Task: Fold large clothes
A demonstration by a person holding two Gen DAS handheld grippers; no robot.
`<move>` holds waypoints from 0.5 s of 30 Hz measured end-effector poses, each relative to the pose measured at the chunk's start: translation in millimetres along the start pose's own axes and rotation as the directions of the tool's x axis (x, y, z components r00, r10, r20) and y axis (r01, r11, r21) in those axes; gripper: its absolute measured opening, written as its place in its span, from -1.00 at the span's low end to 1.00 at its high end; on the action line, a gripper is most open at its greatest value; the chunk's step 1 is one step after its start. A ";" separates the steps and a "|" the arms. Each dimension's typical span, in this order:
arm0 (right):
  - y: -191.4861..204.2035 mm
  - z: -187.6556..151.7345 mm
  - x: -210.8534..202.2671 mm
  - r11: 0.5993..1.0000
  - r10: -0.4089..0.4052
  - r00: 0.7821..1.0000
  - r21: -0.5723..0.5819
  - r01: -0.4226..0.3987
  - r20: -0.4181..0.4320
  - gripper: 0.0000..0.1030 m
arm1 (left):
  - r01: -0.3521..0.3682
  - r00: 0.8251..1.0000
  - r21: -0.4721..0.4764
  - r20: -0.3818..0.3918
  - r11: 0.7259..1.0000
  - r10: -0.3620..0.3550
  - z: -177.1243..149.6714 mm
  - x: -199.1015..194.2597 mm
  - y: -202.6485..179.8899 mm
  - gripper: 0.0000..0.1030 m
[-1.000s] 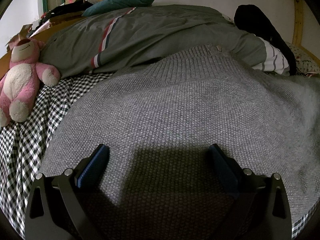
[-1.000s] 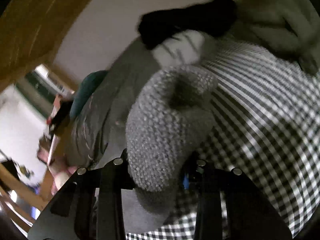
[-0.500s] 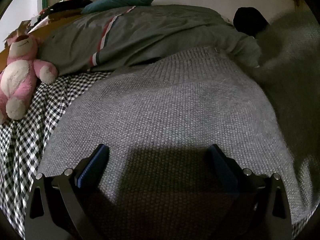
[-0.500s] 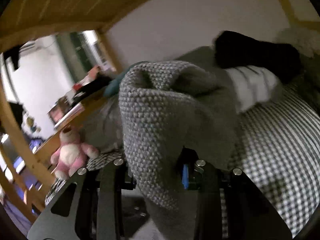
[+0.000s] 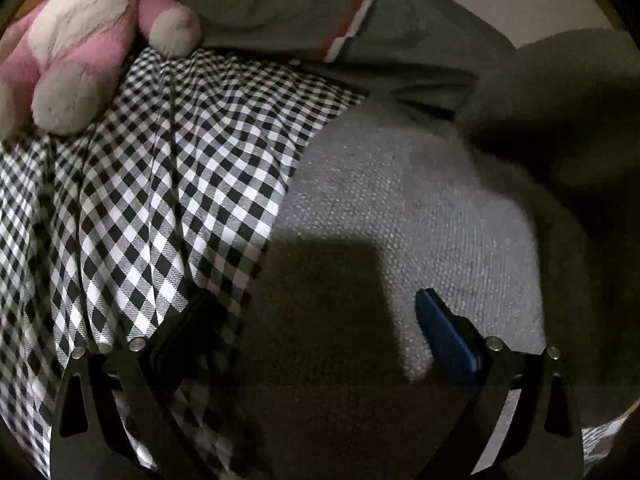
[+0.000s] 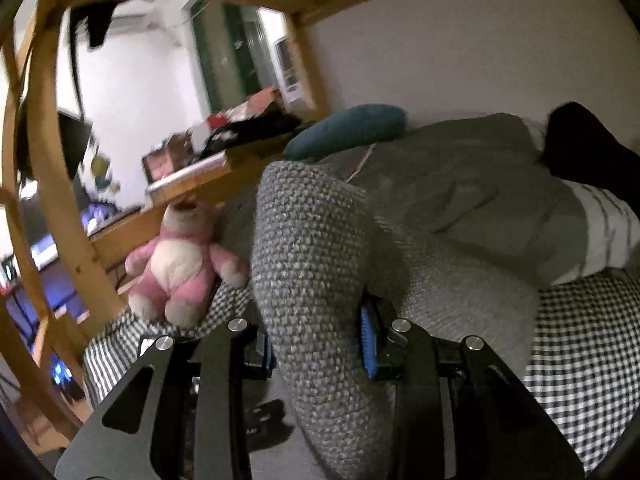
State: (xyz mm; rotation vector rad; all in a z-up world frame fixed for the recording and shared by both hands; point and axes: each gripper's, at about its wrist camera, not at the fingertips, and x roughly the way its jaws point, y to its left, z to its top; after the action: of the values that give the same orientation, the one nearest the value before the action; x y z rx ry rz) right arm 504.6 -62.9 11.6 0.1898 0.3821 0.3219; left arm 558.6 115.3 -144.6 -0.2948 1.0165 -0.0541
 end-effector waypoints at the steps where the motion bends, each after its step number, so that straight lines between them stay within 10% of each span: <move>1: 7.6 -4.9 5.8 1.000 0.002 1.000 -0.016 -0.003 -0.013 -0.38 | 0.011 1.000 -0.046 0.003 0.999 -0.011 3.6 -3.4 9.1 0.92; 9: 63.4 -57.8 41.8 0.982 -0.010 0.992 -0.189 -0.014 -0.124 -0.38 | -0.126 0.979 -0.145 0.140 0.981 0.146 31.4 -49.9 58.4 0.92; 15: 103.1 -81.7 50.9 0.935 0.020 0.985 -0.344 -0.080 -0.172 -0.38 | -0.150 0.982 -0.136 0.092 0.979 0.163 32.8 -42.3 76.6 0.92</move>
State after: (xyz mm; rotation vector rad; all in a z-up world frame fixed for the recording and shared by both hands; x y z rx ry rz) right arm 489.1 60.5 -55.1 -0.1795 0.4785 0.4525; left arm 556.9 203.6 -113.9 -0.3304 0.9399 0.1682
